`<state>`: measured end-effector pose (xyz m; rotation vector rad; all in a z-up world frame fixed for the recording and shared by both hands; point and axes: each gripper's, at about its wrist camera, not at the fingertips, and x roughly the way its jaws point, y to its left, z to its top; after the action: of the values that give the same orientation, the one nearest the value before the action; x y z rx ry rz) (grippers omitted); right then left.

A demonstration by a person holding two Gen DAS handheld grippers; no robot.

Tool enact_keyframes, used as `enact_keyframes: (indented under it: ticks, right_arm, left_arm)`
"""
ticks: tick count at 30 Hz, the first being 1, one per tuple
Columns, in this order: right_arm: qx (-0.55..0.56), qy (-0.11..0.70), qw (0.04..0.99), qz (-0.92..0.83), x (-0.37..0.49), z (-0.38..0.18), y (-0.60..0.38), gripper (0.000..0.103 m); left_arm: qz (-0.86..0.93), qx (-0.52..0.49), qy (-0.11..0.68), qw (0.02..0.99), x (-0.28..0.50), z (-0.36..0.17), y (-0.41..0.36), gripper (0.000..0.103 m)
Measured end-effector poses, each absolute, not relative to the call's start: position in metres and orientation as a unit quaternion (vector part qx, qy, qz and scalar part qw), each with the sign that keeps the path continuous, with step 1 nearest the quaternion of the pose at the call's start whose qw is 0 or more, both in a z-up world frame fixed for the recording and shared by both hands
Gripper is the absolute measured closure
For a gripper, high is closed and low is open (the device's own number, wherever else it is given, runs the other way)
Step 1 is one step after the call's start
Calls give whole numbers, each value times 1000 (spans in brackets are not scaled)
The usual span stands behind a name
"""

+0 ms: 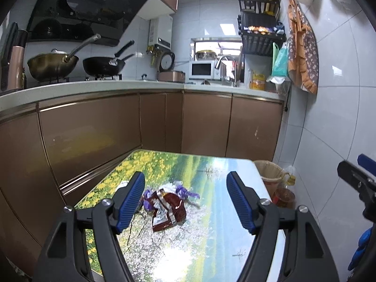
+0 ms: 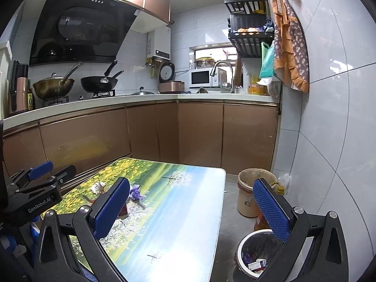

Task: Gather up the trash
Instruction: 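Move both grippers back toward the table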

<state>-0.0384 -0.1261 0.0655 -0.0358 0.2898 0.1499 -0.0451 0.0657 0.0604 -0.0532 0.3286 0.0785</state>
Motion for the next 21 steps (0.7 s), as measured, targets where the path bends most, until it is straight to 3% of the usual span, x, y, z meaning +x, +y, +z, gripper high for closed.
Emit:
enact_keyframes:
  ticks: [8,21]
  right_arm:
    - [-16,156,985,78,-29,58,-117,0]
    - [-23,225,967,122,22,23,-89,1]
  left_arm:
    - [33,-32,188,981,-36,42,89,33]
    - [70,-77,273,956,-12,-19,189,33]
